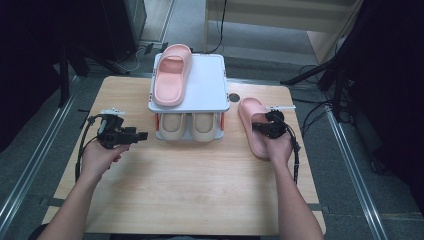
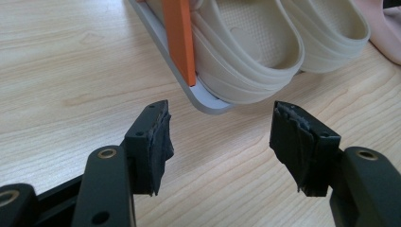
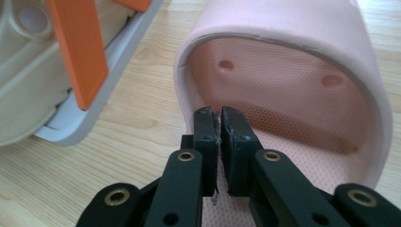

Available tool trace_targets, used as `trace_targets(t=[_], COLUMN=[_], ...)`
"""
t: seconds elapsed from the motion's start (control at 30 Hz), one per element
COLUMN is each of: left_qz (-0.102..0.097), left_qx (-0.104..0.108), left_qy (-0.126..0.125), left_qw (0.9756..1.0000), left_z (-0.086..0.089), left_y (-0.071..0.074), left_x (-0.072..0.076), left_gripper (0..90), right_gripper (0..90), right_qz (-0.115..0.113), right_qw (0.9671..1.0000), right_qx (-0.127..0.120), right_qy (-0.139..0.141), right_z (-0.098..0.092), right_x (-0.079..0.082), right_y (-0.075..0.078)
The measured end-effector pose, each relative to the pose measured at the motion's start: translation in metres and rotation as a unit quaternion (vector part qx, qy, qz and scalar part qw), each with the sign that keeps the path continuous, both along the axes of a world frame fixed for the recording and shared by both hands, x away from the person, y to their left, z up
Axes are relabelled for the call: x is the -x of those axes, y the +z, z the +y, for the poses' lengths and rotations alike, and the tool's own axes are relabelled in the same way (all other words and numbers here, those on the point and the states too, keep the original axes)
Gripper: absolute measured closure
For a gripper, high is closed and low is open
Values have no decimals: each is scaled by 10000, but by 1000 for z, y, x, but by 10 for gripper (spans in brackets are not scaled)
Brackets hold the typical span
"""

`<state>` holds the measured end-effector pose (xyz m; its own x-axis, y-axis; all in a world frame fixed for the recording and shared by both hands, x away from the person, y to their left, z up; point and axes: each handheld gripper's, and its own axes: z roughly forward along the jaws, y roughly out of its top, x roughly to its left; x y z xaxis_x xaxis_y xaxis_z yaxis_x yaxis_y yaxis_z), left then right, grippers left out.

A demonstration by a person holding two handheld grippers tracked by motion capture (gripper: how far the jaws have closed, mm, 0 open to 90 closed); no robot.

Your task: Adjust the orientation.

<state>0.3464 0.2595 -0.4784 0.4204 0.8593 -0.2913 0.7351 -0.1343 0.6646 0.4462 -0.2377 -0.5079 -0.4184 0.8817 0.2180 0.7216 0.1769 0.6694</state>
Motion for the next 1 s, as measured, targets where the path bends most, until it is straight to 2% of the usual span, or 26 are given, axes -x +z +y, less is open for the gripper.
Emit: trace_targets(t=[0.07,0.13,0.23,0.33,0.5,0.6,0.73,0.83,0.93,1.0], left_qz=[30,-22,-16,40,14,14,10,-5,13,17], left_qx=[-18,9,65,-36,-44,-31,-25,-20,-34,-41], left_qy=[-48,-56,-70,-109,-131,-110,-102,-83,-91,-90], left_qw=[10000,10000,10000,9999,9999,9999,9999,10000,10000,10000], left_z=[-1,-3,-4,-6,-8,-8,-7,-7,-6,-6], left_y=[0,-1,-2,-1,1,1,1,1,1,1], left_x=[-2,-4,-6,-9,-12,-13,-13,-14,-14,-14], left_gripper=[387,387,387,385,385,386,386,386,387,387], right_gripper=[850,839,814,792,745,694,639,597,549,543], right_qz=[-16,-20,-63,-126,-311,-452,-537,-635,-528,-491], right_qw=[10000,10000,9999,9997,9987,9977,9977,9971,9972,9975], right_qx=[5,34,-61,-157,-328,-463,-335,-356,-501,-422], right_qy=[-6,-38,-53,-128,-245,-223,-233,-242,-184,-279], right_z=[3,6,4,-2,-16,-23,-29,-36,-44,-48], right_x=[1,3,5,8,15,19,23,25,23,23], right_y=[0,1,4,9,21,26,30,33,34,33])
